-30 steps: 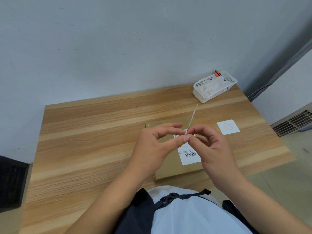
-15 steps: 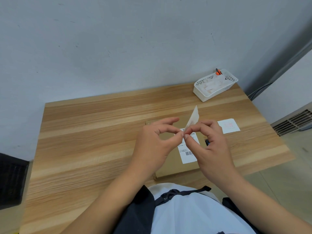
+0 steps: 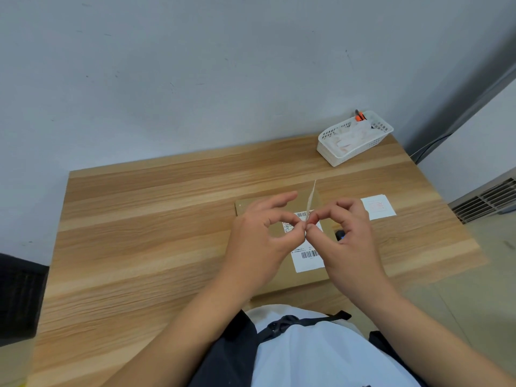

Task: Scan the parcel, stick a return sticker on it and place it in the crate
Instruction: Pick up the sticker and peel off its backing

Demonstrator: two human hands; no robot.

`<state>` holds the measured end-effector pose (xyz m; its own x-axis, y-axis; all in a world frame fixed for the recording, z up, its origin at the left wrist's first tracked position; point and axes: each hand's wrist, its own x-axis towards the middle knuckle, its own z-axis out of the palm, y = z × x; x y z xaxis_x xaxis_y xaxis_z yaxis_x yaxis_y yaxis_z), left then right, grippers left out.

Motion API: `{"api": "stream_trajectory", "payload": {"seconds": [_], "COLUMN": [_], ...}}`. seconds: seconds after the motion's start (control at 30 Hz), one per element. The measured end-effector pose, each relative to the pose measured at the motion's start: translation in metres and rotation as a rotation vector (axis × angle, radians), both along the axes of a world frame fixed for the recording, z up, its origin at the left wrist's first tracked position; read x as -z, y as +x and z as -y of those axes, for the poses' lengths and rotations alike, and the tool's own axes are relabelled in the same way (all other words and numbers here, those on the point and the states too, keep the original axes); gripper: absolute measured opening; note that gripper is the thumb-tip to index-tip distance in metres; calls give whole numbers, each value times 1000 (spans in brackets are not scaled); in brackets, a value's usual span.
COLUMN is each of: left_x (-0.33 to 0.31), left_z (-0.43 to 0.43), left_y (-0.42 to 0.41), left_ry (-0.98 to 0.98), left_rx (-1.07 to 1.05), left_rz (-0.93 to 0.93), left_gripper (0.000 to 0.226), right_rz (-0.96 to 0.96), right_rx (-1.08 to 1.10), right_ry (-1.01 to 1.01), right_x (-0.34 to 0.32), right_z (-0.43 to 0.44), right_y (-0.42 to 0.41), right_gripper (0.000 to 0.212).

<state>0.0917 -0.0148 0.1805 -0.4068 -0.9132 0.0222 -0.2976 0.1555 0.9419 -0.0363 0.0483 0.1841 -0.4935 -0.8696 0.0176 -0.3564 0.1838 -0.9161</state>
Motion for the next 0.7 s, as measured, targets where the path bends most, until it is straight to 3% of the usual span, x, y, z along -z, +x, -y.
{"api": "stream_trajectory", "payload": {"seconds": [0.27, 0.4, 0.7], "left_x": [10, 18, 17], "left_z": [9, 11, 18], "left_y": [-31, -52, -99], "left_ry": [199, 320, 435], "left_rx": [-136, -189, -398], "left_rz": [-79, -109, -203], "left_gripper": [11, 11, 9], "right_rz": [181, 371, 566], "right_rx": [228, 248, 370], "right_ry": [124, 211, 289], "right_x": [20, 37, 64], "right_z": [7, 7, 31], "right_y": [-85, -130, -218], "right_gripper": [18, 19, 19]}}
